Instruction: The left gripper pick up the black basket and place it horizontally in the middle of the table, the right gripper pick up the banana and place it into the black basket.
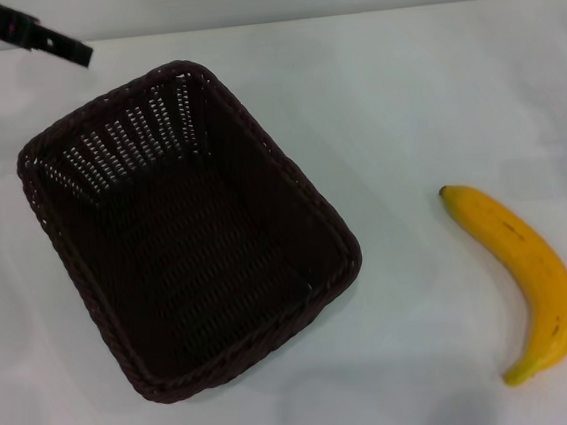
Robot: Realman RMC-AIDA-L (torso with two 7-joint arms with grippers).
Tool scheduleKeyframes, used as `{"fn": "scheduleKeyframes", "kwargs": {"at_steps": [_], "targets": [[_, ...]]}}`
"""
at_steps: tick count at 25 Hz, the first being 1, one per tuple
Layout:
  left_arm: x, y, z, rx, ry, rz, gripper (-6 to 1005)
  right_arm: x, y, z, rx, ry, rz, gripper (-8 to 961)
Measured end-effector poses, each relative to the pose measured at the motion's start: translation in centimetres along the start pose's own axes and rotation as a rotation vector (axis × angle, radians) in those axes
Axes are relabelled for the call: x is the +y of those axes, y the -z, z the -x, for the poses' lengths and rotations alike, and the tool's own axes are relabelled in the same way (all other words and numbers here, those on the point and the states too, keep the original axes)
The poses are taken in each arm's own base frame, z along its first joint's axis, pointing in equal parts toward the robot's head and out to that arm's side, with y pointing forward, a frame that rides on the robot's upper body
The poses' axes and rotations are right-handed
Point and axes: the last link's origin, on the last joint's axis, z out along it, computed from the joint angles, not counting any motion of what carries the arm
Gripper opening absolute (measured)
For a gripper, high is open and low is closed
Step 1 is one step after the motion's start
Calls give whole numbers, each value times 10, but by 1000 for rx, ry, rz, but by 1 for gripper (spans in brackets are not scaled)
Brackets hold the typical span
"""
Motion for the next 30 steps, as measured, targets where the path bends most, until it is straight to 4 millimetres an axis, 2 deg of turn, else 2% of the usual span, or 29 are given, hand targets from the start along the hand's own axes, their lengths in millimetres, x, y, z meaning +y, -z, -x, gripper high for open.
{"fn": "scheduleKeyframes", "kwargs": {"at_steps": [8,15,30], "targets": [[13,-34,8,-37,-155,-35,856,3,-2,-1,5,-5,5,842],[20,-51,17,-33,-227,-28,854,5,-4,-1,8,-6,7,842],[21,-68,45,37,-173,-8,823,12,-6,-3,8,-18,22,841]]}}
